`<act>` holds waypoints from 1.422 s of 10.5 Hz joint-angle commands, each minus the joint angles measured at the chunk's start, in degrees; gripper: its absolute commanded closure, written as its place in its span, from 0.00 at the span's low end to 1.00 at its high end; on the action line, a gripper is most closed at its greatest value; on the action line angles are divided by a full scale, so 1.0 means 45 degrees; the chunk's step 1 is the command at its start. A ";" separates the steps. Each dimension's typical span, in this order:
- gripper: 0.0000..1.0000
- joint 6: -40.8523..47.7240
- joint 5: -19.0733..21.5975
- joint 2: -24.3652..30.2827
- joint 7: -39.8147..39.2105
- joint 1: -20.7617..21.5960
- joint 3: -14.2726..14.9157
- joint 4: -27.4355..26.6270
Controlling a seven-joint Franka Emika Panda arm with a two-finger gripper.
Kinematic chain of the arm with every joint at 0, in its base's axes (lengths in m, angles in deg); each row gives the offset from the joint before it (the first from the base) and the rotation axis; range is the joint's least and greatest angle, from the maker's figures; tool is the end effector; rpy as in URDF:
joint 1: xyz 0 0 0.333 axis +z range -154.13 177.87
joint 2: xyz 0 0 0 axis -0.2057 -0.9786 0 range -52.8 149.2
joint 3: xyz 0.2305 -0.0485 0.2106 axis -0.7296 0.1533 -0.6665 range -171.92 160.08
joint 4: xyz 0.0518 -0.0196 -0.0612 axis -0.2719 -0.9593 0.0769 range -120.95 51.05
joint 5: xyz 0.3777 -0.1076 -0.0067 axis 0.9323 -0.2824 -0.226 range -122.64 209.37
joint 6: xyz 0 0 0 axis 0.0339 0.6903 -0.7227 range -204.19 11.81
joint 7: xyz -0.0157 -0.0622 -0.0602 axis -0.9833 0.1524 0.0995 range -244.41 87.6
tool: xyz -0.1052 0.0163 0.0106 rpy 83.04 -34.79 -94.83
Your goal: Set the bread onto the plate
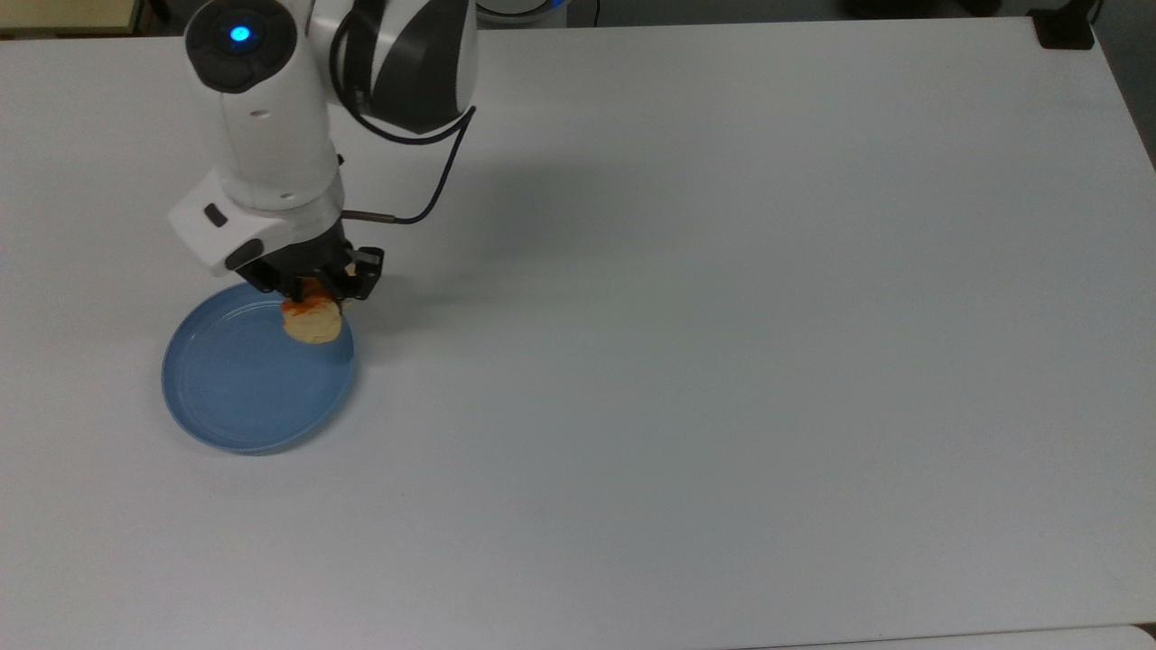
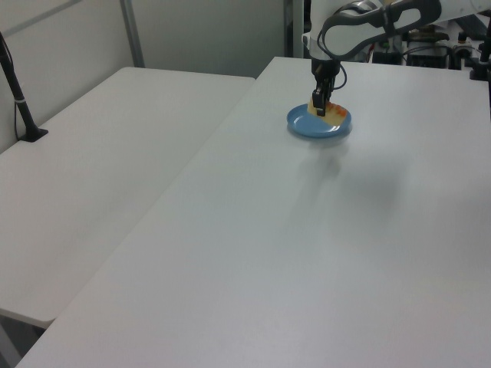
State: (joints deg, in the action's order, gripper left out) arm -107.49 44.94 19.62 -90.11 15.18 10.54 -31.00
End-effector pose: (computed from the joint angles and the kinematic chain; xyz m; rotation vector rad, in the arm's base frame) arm 0.6893 -0.1266 0.3962 3.0149 0.0024 0.0880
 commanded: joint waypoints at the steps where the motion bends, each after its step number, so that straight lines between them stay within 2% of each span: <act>1: 0.64 0.0019 0.0003 -0.0426 -0.0192 -0.0363 0.0209 0.0840; 4: 0.64 -0.1068 0.0022 -0.1008 -0.0037 -0.0657 0.0209 0.0938; 7: 0.48 -0.2127 0.0042 -0.2005 0.0781 -0.0793 0.0228 0.1211; 8: 0.17 -0.2207 0.0023 -0.2124 0.0900 -0.0794 0.0209 0.1231; 9: 0.00 -0.2208 -0.0016 -0.2144 0.0843 -0.0756 0.0228 0.1212; 12: 0.00 -0.1858 0.0042 -0.0570 0.0921 -0.0697 0.0189 0.0688; 15: 0.00 0.1002 -0.0017 0.2630 0.0960 -0.0561 -0.0025 -0.0582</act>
State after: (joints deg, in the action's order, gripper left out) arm -112.17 44.97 18.04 -86.78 11.45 11.05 -25.63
